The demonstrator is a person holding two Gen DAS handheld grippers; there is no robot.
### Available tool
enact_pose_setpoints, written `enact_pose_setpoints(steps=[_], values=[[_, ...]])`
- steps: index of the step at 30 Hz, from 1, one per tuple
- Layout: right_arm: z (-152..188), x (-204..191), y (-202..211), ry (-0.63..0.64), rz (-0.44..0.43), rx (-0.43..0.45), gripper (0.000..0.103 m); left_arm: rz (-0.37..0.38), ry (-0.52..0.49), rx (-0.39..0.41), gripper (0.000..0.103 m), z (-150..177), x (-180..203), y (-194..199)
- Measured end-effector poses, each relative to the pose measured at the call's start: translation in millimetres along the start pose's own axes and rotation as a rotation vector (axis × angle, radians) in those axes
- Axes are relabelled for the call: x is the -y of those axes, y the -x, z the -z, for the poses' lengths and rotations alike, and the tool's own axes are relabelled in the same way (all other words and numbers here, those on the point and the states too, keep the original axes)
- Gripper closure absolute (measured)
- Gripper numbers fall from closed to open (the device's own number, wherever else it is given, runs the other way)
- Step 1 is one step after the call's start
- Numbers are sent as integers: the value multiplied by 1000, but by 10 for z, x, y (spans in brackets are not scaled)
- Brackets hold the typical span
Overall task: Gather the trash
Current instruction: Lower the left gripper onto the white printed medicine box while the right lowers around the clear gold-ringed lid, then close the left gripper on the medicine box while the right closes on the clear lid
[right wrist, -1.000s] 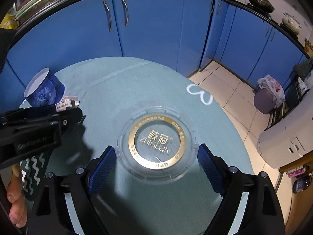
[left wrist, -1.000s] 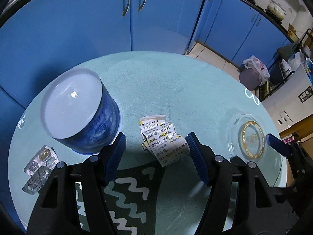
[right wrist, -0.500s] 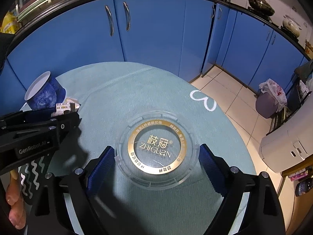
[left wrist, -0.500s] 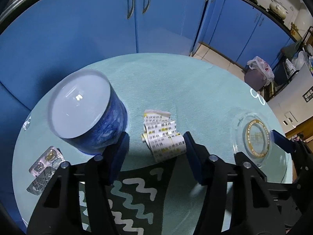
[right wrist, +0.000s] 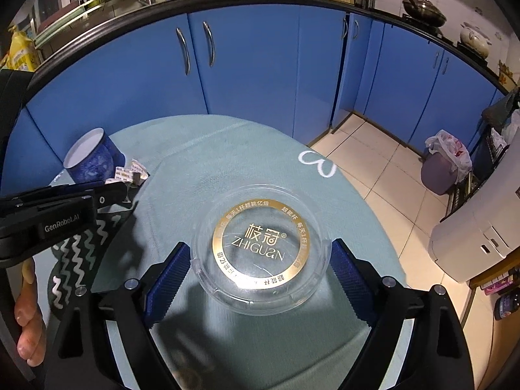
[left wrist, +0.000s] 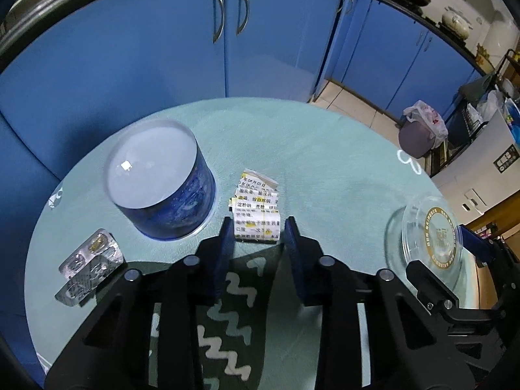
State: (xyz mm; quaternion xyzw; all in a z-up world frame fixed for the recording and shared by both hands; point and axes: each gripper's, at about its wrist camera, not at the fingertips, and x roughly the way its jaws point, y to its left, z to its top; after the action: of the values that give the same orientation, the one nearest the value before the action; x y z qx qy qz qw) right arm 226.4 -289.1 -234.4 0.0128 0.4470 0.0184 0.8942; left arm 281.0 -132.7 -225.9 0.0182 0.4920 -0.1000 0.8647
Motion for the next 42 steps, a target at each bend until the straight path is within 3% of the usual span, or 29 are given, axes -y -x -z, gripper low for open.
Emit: enact_pose_setpoints(steps=[3, 8, 11, 12, 15, 17, 20, 23, 25, 29, 31, 33, 42], values=[[27, 5, 86, 1, -1, 12, 18, -1, -9, 22, 88, 27, 13, 85], [51, 23, 170, -5, -9, 30, 18, 22, -12, 17, 88, 32, 40, 79], [51, 18, 193, -10, -16, 34, 18, -13, -18, 60, 86, 44, 58, 123], [47, 21, 193, -10, -18, 34, 18, -12, -27, 60, 78, 38, 73, 119], [33, 33, 179, -12, -24, 35, 18, -26, -32, 81, 9, 42, 84, 121], [21, 44, 160, -16, -32, 34, 18, -62, -30, 142, 9, 55, 77, 187], [22, 48, 126, -20, -44, 30, 18, -85, -45, 128, 10, 52, 100, 106], [25, 39, 101, -21, -46, 30, 18, -90, -53, 85, 25, 24, 111, -65], [26, 51, 93, -26, -49, 28, 18, -86, -44, 48, 42, 7, 88, -180], [42, 85, 85, -29, -49, 24, 18, -83, -23, 13, 50, -26, 45, -343], [36, 88, 82, -32, -51, 23, 18, -76, -38, 14, 66, -43, 76, -356], [31, 71, 86, -31, -47, 26, 18, -70, -35, 14, 72, -45, 76, -347], [56, 6, 237, -5, -38, 46, 18, -44, -26, 31, 73, 36, 10, -120]])
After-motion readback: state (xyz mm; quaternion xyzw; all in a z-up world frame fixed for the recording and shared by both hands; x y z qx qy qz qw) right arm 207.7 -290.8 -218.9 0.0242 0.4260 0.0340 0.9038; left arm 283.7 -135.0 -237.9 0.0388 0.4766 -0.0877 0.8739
